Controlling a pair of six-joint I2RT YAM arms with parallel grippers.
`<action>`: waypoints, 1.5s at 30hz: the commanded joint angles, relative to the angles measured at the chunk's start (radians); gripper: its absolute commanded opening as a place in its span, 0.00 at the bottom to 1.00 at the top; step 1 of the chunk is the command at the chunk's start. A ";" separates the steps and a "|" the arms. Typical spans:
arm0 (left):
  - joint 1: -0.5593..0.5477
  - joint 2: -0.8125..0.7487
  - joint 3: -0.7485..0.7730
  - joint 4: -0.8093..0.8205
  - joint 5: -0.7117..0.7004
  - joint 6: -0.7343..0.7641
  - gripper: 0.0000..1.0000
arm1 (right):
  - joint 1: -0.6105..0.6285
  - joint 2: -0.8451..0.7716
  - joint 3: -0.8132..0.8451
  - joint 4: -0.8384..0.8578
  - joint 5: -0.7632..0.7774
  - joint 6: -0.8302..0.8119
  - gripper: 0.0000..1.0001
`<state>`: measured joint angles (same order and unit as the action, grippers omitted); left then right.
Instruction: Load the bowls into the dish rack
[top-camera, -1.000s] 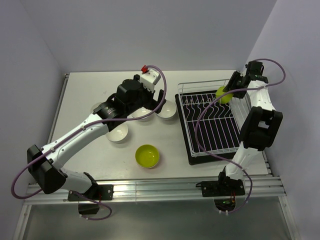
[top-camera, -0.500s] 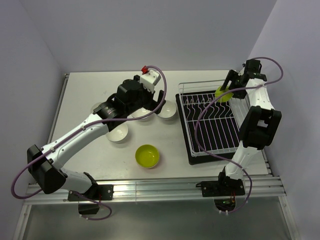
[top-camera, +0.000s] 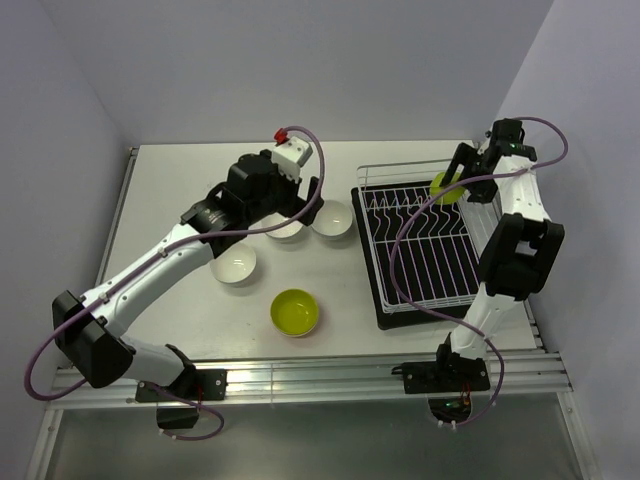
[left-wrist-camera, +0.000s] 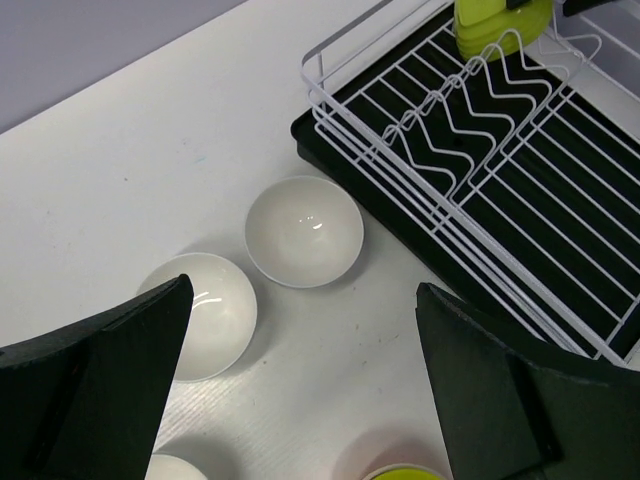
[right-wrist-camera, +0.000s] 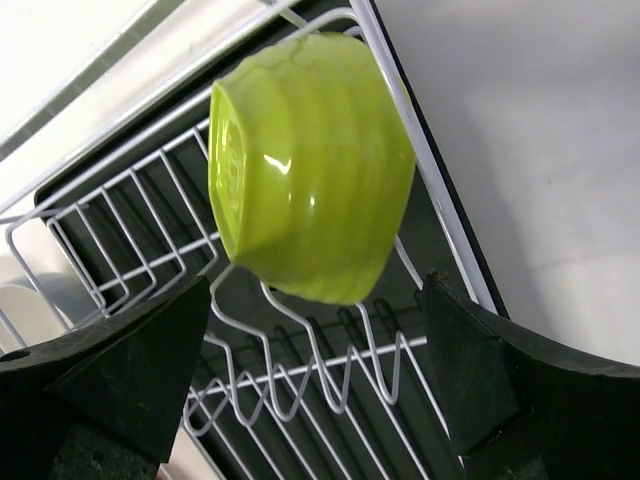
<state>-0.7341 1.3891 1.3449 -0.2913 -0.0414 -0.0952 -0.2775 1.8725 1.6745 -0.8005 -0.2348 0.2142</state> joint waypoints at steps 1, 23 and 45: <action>0.041 -0.042 -0.021 -0.032 0.098 0.009 0.99 | -0.012 -0.078 0.063 -0.058 0.009 -0.022 0.93; 0.167 -0.139 -0.349 -0.405 0.331 0.345 0.60 | 0.080 -0.539 -0.034 -0.132 -0.169 -0.352 1.00; -0.047 0.062 -0.271 -0.442 0.187 0.226 0.48 | 0.100 -0.555 -0.104 -0.144 -0.198 -0.355 1.00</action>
<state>-0.7700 1.4464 1.0206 -0.7307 0.1661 0.1513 -0.1791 1.3354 1.5745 -0.9440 -0.4114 -0.1295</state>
